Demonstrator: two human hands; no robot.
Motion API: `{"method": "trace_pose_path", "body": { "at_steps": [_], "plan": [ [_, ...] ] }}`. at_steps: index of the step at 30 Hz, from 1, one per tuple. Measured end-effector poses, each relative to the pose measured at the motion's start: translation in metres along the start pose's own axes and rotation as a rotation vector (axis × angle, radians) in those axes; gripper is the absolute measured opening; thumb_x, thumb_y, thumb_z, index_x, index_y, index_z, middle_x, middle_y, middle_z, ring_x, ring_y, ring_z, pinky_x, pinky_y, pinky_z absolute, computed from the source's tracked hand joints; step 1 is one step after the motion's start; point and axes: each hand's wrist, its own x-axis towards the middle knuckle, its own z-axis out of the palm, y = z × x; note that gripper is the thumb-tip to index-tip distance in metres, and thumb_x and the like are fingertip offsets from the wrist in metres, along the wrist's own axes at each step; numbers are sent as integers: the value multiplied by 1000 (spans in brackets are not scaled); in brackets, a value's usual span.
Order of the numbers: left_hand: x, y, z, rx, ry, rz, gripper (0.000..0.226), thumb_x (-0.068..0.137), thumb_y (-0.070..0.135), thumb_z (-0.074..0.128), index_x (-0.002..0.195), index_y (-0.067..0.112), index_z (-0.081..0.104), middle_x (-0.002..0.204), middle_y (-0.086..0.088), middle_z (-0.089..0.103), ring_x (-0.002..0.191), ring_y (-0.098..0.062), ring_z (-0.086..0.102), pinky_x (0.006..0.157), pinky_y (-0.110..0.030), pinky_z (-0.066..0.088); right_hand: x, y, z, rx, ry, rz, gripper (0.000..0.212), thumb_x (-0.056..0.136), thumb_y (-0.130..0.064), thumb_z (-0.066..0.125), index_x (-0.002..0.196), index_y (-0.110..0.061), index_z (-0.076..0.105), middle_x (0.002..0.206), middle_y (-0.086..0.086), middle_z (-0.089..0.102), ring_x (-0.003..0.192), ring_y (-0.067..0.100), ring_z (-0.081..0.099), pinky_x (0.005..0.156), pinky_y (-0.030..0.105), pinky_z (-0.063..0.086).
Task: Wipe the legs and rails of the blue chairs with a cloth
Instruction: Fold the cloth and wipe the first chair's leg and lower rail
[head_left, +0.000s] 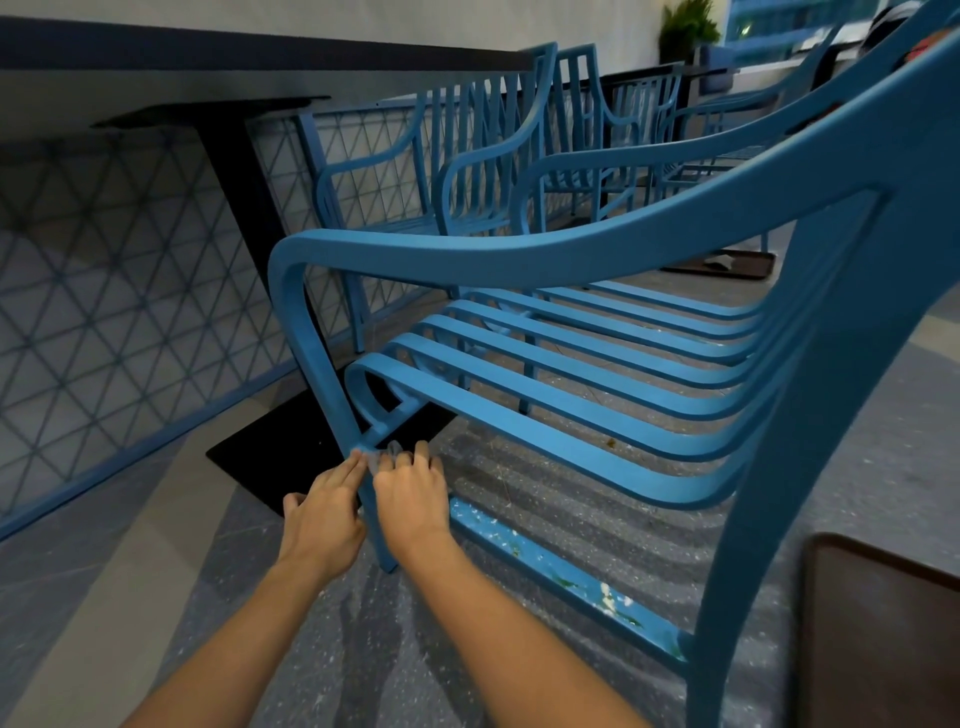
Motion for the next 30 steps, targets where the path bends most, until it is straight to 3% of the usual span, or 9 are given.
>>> {"method": "trace_pose_path", "body": {
  "at_steps": [4,12,17,24,30],
  "plan": [
    [0,-2,-2,22,-19,12,71,90,11,48,153,28,19,159,13,21,140,-12,27,97,-44,34,-11,8,4,-22,15,-5,52,97,-12,47,144,0,31,139,24,48,135,41,30,104,47,35],
    [-5,9,-5,118,-55,48,72,93,17,43,155,22,5,162,8,10,147,-14,13,107,-45,30,-20,13,-2,-34,-3,5,52,95,-11,51,143,-1,34,136,24,50,134,41,31,104,48,34],
    [-23,17,4,126,-40,134,81,90,12,45,154,19,-4,162,6,-8,149,-12,-3,116,-43,20,-13,7,-17,-4,24,65,42,88,-8,62,128,-1,50,125,21,58,123,39,43,89,44,47],
    [-31,19,9,211,-57,173,81,92,17,44,154,17,-8,161,3,-16,148,-17,-16,119,-45,7,-10,0,-15,48,-6,109,42,92,-6,54,133,0,44,146,24,28,123,44,42,77,46,55],
    [-31,22,7,196,-41,168,83,93,16,44,152,17,-14,160,2,-18,148,-15,-15,120,-43,4,-21,2,-10,-46,21,78,31,94,-7,49,122,6,52,132,21,40,103,39,53,63,41,54]
  ]
}}
